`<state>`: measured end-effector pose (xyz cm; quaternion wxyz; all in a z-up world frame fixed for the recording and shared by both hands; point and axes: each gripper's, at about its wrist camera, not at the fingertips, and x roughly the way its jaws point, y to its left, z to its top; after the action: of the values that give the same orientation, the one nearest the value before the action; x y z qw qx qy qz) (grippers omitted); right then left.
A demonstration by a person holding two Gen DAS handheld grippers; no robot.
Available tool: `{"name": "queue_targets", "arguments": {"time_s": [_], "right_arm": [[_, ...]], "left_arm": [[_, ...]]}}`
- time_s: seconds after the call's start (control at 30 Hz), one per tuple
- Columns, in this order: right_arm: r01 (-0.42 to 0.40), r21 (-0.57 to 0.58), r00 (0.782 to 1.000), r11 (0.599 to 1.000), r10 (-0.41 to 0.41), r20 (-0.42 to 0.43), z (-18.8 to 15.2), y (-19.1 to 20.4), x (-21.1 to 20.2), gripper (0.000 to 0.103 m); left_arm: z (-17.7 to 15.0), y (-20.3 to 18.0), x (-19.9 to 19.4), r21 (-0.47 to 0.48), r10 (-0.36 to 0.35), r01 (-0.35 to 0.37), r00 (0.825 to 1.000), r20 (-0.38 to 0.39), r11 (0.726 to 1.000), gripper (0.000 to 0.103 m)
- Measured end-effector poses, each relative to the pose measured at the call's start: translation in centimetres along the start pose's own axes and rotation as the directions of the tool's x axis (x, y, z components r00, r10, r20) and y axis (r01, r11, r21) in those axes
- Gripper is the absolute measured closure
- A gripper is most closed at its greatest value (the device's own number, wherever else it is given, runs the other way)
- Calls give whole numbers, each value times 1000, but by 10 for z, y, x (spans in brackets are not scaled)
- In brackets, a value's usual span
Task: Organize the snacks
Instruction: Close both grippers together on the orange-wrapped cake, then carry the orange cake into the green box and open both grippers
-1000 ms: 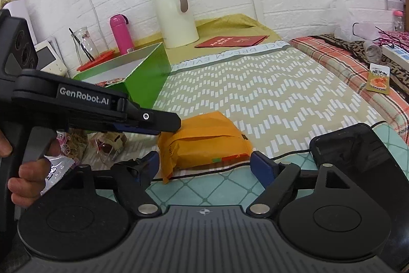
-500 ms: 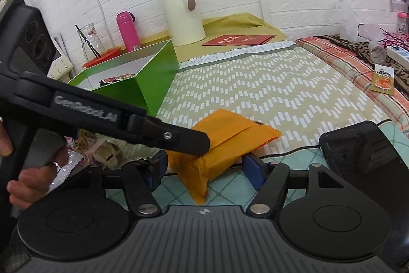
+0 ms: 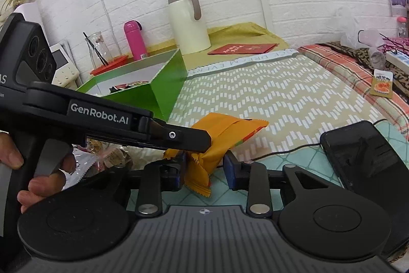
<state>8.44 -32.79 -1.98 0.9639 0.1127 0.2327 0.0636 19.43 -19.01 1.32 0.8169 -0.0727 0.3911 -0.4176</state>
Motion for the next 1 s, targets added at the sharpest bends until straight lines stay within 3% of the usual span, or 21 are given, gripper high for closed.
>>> {"name": "queue_targets", "arguments": {"time_s": [0.27, 0.6, 0.77, 1.0], "right_arm": [[-80, -106, 993, 991, 88, 76, 29, 38, -12, 48], [-211, -227, 963, 951, 241, 116, 71, 94, 14, 48], [-242, -254, 956, 937, 275, 105, 82, 110, 35, 48], [-238, -253, 962, 938, 263, 71, 86, 113, 66, 48]], "left_arm": [[8, 0, -65, -8, 34, -34, 987, 156, 999, 70], [31, 35, -137, -71, 130, -114, 941, 313, 991, 70], [40, 64, -145, -124, 152, -116, 929, 338, 985, 70], [53, 97, -126, -161, 156, -110, 936, 316, 981, 70]]}}
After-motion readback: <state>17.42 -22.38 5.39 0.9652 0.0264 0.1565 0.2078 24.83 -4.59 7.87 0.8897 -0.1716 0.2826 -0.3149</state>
